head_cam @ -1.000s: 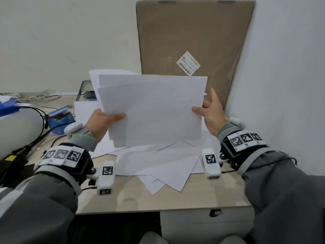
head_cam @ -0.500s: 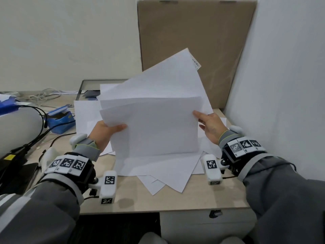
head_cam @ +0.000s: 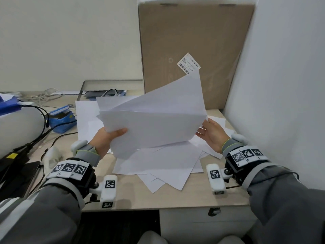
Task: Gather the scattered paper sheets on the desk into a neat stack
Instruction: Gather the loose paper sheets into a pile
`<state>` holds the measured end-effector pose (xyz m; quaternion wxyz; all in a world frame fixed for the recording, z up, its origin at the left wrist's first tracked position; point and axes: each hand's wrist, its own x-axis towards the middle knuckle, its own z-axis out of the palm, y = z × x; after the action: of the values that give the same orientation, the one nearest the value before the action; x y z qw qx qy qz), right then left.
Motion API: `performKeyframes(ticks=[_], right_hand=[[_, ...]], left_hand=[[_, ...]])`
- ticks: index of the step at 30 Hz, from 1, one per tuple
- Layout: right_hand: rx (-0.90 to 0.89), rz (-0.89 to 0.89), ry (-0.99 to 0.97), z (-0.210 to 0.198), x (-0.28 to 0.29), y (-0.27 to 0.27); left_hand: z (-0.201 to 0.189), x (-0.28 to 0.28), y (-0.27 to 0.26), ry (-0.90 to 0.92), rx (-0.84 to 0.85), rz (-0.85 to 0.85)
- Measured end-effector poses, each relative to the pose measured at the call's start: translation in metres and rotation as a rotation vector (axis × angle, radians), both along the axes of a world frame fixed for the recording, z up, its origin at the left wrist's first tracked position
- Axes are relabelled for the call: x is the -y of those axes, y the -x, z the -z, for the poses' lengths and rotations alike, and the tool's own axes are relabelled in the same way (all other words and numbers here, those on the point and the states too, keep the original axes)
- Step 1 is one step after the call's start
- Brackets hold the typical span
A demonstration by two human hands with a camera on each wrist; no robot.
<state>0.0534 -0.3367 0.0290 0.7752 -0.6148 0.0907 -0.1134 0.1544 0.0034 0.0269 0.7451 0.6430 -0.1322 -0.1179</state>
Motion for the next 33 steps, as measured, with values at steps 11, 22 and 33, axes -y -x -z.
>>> performKeyframes(ticks=[11,22,33], right_hand=[[-0.491,-0.054,0.437,0.016,-0.006,0.002],[-0.102,0.19,0.589,-0.006,-0.002,-0.024],[-0.313,-0.027,0.548,0.01,-0.006,-0.038]], left_hand=[[0.001,0.011,-0.002,-0.02,-0.062,-0.147],[0.003,0.006,0.0,-0.056,-0.03,-0.081],[0.003,0.007,0.0,-0.079,-0.001,-0.055]])
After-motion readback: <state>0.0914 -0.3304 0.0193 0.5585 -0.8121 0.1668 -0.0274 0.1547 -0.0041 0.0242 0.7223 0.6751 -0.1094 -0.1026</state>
